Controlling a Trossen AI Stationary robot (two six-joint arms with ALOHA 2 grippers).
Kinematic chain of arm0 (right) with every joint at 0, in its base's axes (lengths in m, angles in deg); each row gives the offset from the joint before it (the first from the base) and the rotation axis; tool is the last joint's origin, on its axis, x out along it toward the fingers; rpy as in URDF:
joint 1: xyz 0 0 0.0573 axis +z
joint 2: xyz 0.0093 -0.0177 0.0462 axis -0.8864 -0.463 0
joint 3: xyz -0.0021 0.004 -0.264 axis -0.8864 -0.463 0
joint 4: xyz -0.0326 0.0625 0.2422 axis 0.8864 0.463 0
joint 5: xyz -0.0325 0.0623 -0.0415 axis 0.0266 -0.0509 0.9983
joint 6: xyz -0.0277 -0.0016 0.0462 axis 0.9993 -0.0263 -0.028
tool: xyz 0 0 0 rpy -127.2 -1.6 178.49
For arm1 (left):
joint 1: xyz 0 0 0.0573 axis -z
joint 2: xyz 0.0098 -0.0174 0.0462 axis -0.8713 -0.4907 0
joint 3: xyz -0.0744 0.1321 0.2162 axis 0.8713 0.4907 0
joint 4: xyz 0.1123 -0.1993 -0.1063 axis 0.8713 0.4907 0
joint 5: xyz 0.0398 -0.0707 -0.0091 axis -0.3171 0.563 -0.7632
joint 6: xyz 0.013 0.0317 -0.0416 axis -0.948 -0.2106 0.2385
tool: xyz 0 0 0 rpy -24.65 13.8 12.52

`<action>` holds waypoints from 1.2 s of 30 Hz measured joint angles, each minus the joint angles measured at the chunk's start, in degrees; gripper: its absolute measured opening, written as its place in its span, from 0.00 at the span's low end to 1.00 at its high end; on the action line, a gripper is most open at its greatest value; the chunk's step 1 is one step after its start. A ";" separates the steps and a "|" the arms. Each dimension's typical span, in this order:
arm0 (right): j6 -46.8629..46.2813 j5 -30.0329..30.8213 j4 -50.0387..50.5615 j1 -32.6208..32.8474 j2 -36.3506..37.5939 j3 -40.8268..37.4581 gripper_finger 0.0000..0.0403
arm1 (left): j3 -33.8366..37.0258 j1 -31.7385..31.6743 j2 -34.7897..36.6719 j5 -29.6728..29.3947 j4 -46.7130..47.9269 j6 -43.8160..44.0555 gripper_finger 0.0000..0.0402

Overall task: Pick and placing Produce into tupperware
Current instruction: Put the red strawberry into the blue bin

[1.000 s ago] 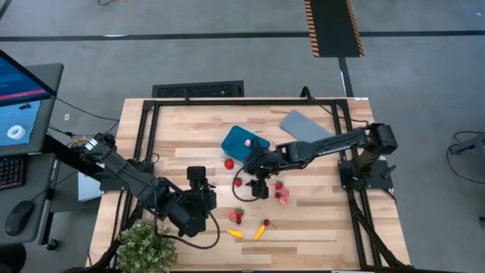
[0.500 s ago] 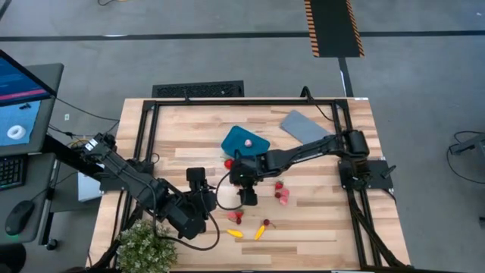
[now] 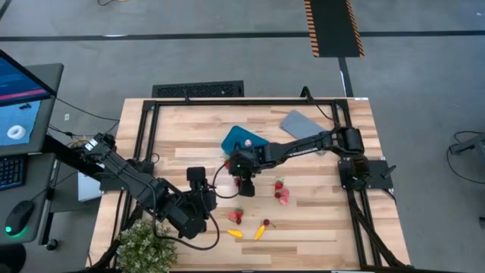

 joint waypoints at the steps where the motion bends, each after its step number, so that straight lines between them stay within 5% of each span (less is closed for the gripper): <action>1: -0.02 -0.14 0.82 -0.17 -0.17 -0.23 0.67 | 0.00 0.01 0.00 -0.03 0.01 0.00 0.57; 25: -0.45 -2.26 -0.65 0.40 -4.72 0.71 0.65 | 0.00 0.09 0.00 -0.89 0.02 0.00 0.57; 36: -0.45 -3.49 -0.37 0.90 -5.56 0.69 0.31 | 0.02 0.09 0.02 -1.04 0.06 -0.12 0.57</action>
